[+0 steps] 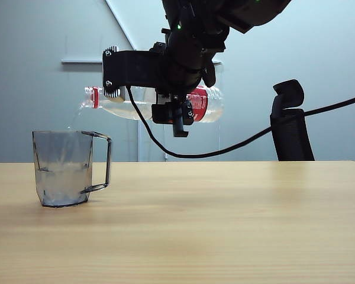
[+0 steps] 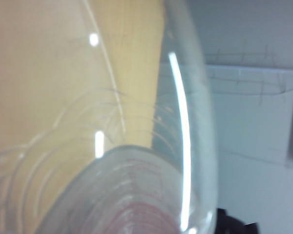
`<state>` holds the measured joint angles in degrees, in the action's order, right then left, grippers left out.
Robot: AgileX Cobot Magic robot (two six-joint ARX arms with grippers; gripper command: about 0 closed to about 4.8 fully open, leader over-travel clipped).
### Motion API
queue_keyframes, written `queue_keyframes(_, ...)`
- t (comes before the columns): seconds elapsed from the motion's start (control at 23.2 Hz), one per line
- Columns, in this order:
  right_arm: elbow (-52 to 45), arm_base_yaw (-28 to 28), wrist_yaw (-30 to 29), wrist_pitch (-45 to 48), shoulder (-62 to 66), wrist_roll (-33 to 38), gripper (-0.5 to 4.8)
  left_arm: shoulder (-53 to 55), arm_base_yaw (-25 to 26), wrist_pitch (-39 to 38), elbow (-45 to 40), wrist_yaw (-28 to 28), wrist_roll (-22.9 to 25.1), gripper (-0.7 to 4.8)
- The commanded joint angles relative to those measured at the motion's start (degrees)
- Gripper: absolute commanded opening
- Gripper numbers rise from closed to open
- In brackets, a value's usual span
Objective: Pick up the mineral water bottle on the table and pour water into the mug until it's half full.
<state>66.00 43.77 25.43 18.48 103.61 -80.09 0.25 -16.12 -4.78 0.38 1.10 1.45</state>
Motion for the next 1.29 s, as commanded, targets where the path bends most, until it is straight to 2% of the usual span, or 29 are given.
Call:
queue_keyframes(0.04, 0.52, 0.15, 0.09, 0.42, -0.2, 6.23, 3.0, 0.09, 0.0, 0.57, 0.13, 0.22, -0.17, -0.02)
queue_keyframes(0.22, 0.52, 0.26, -0.07, -0.74, -0.09, 10.75, 3.0, 0.09, 0.0, 0.57, 0.13, 0.22, -0.17, -0.02)
queue_keyframes(0.47, 0.52, 0.57, -0.02, -0.66, -0.09, 23.78, 3.0, 0.09, 0.0, 0.59, 0.13, 0.22, -0.17, -0.02)
queue_keyframes(0.65, 0.55, 0.55, 0.0, -0.55, -0.11, 42.75, 3.0, 0.09, 0.0, 0.57, 0.13, 0.22, -0.2, -0.02)
queue_keyframes(0.78, 0.55, 0.46, 0.0, -0.55, -0.11, 50.23, 3.0, 0.09, 0.0, 0.57, 0.13, 0.22, -0.17, -0.02)
queue_keyframes(0.91, 0.52, 0.46, 0.07, -0.55, -0.13, 60.76, 3.0, 0.09, 0.0, 0.57, 0.13, 0.22, -0.17, -0.02)
queue_keyframes(0.99, 0.52, 0.33, -2.01, -0.17, -0.13, 69.26, 3.0, 0.09, 0.0, 0.57, 0.13, 0.22, -0.17, -0.02)
queue_keyframes(1.21, -0.35, 0.33, -2.45, 2.99, -0.15, 74.93, 2.95, 0.09, 0.0, 0.57, 0.13, 0.22, -0.17, -0.02)
queue_keyframes(1.29, -2.51, 0.17, -2.38, 6.86, -0.35, 78.47, 2.38, 0.09, 0.0, 0.57, 0.13, 0.22, -0.17, -0.02)
